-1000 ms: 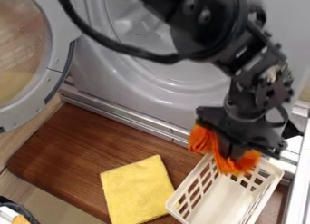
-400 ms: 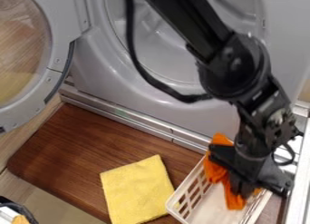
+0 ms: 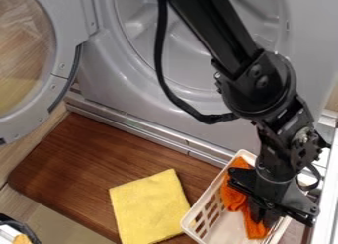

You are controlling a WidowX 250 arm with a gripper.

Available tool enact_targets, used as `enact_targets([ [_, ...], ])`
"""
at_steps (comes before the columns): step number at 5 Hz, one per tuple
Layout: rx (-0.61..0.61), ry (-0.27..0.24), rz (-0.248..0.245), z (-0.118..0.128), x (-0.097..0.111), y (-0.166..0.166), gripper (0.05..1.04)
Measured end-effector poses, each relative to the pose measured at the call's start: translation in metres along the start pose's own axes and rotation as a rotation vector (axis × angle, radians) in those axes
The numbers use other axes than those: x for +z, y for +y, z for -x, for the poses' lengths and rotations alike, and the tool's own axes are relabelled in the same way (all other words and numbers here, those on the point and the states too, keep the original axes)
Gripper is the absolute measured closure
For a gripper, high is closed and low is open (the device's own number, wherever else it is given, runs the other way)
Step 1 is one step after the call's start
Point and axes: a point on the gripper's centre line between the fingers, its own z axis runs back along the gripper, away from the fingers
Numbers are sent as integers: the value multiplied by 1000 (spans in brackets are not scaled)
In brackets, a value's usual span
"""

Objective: Take the orange cloth out of the washing machine and put it inside the white basket

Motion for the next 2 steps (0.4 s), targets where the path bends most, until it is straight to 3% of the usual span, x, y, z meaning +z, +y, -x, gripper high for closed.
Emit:
enact_targets([
  [2,9,23,-18,-2,3,1,288],
])
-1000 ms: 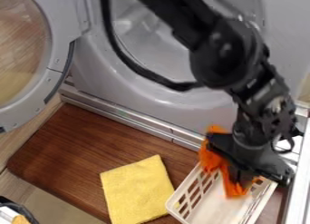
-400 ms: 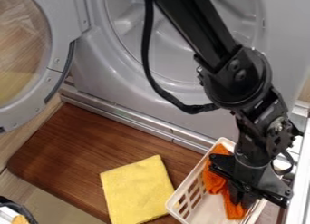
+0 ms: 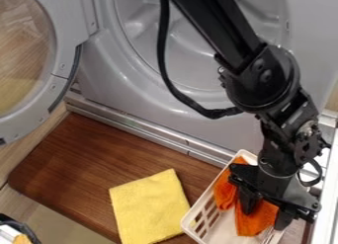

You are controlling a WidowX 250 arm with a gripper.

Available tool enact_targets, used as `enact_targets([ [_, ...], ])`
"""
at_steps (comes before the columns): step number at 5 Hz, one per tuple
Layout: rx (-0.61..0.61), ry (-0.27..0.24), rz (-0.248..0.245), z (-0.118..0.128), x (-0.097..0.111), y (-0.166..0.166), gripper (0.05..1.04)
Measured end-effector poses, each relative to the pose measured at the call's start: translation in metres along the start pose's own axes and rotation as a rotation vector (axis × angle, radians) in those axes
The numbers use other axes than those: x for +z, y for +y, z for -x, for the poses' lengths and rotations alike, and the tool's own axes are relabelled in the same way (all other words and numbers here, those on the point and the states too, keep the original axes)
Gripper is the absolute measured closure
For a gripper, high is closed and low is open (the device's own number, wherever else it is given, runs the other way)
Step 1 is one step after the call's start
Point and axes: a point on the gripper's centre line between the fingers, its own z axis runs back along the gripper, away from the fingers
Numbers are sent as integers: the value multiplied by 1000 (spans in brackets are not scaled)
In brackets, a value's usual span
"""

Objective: Take the orange cloth out of the washing machine and put it inside the white basket

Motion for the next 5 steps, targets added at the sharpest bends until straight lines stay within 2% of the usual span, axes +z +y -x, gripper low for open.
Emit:
enact_targets([
  [1,3,8,-20,-3,7,1,84],
  [2,-1,-8,-39,-11,22,2,82],
  [4,-38,-117,-45,-25,66,-10,83],
  [5,-70,-118,-78,-28,84,-11,83],
])
